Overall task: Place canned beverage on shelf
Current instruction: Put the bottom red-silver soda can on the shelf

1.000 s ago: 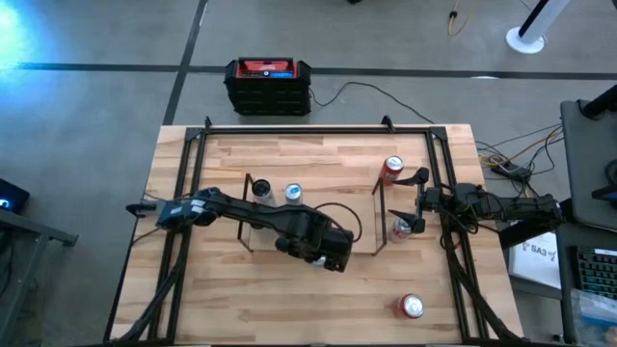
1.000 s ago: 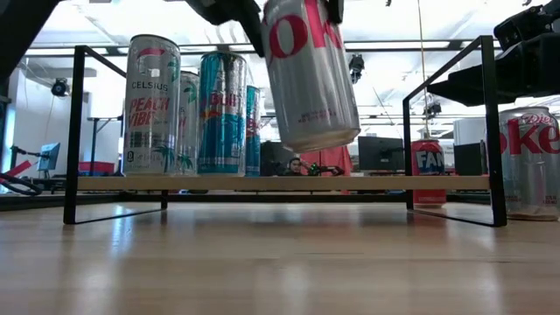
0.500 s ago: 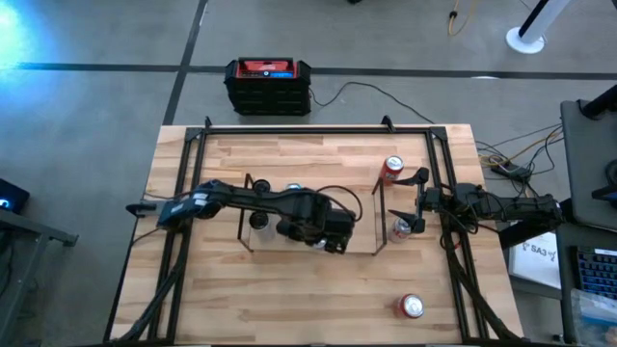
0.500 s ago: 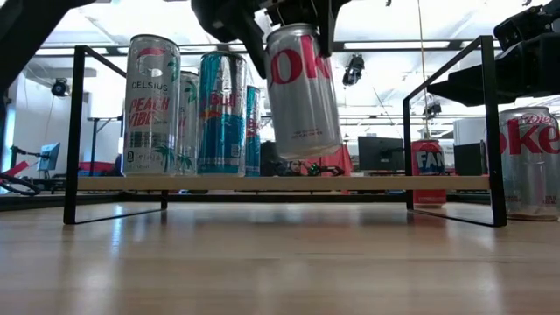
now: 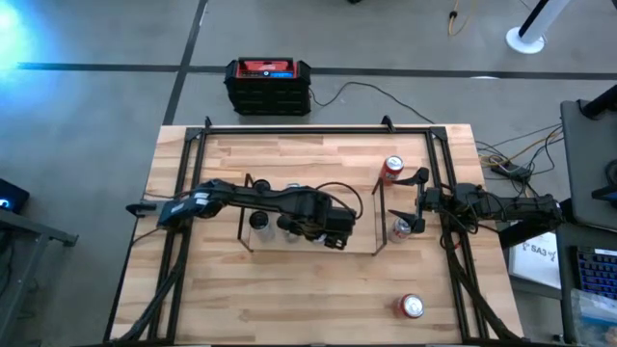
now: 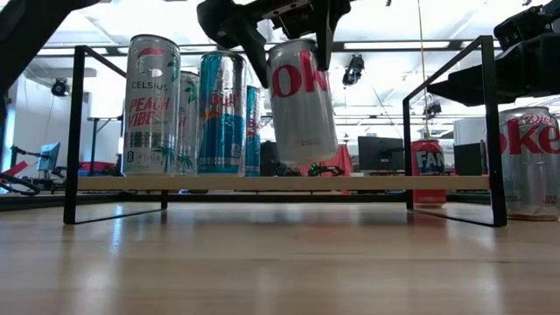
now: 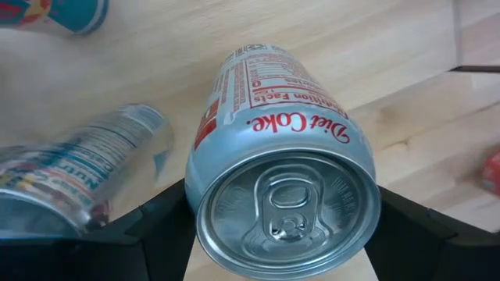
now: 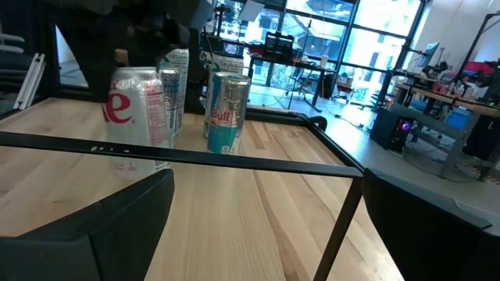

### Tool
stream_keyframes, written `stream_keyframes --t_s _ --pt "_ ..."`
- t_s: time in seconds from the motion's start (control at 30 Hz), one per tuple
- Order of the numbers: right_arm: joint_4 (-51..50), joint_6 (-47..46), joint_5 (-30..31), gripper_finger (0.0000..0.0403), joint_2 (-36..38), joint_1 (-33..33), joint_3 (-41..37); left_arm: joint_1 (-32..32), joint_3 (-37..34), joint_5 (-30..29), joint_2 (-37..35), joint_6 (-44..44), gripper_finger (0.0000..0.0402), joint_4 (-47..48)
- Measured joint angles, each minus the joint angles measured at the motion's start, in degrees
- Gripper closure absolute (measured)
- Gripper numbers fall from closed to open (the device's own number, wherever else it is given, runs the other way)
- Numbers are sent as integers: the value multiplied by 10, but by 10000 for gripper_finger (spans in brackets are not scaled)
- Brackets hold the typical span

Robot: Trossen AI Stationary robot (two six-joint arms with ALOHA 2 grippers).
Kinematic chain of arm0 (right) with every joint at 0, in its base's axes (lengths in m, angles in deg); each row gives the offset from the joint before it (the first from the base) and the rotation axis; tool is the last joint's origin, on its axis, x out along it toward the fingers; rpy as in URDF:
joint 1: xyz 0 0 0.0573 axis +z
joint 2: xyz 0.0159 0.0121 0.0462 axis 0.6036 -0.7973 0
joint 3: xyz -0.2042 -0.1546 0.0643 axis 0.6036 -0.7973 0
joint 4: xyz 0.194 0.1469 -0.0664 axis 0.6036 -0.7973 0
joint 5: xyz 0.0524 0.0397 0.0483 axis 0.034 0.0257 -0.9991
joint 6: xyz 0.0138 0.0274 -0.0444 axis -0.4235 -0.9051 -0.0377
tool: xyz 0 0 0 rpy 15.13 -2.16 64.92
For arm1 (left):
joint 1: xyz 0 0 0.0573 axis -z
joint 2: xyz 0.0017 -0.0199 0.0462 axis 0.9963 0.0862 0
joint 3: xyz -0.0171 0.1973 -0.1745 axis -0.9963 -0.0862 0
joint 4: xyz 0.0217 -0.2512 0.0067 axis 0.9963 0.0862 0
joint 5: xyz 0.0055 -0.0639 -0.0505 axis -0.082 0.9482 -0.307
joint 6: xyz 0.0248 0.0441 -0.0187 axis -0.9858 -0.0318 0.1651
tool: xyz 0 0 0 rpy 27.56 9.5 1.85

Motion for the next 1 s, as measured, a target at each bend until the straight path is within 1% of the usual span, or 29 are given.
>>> stream_keyframes --t_s 0.13,1.0 --pt "0 0 0 5 0 0 0 0 -1 0 8 -11 118 3" --pt "0 0 0 5 0 0 0 -3 -1 -1 11 -11 115 6"
